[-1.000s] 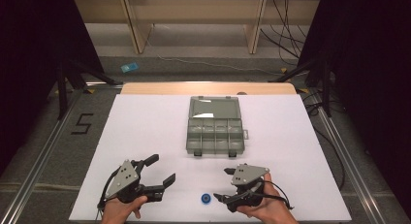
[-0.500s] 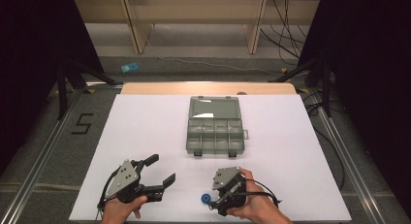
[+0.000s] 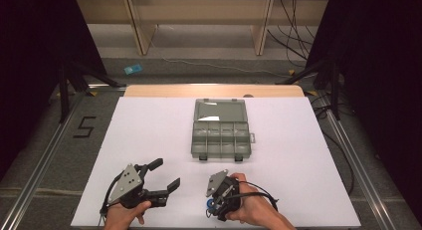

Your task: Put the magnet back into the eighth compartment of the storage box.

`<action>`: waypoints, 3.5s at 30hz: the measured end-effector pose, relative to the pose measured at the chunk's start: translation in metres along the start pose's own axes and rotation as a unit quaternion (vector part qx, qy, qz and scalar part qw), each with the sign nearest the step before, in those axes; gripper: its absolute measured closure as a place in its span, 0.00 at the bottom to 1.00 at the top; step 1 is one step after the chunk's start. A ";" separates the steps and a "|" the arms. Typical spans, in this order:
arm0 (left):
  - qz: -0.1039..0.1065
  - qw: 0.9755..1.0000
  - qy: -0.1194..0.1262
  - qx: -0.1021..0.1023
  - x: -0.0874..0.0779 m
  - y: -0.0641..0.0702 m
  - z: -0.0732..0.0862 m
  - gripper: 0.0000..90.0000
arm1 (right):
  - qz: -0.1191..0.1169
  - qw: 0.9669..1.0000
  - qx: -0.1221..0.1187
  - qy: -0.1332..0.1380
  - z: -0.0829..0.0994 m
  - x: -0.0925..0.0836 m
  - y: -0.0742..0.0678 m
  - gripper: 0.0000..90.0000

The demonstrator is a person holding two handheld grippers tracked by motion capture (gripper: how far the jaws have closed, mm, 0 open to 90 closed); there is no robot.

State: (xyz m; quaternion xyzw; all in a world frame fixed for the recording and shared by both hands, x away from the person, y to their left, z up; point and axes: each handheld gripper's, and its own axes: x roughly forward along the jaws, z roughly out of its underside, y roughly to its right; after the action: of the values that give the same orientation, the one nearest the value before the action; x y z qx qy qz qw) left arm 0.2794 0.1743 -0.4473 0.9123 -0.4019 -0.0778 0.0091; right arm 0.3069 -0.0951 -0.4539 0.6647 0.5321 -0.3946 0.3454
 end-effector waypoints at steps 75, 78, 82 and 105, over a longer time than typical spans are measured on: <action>0.005 1.000 0.005 0.000 0.000 0.000 0.000 0.18 | 0.033 0.999 0.033 0.012 -0.001 -0.041 0.050 0.70; 0.003 1.000 0.004 0.001 0.000 0.000 0.000 0.18 | 0.038 0.999 0.034 0.016 0.000 -0.044 0.052 0.70; 0.001 1.000 0.000 0.001 0.000 0.000 0.000 0.18 | 0.044 0.998 0.037 0.022 0.002 -0.049 0.056 0.70; 0.001 1.000 0.001 0.001 -0.001 0.000 0.000 0.18 | 0.079 0.994 0.069 0.040 0.016 -0.067 0.084 0.70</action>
State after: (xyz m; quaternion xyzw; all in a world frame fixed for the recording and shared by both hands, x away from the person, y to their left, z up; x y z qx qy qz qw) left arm 0.2791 0.1747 -0.4471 0.9119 -0.4031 -0.0768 0.0085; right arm 0.3781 -0.1544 -0.3981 0.7424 0.4626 -0.3747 0.3074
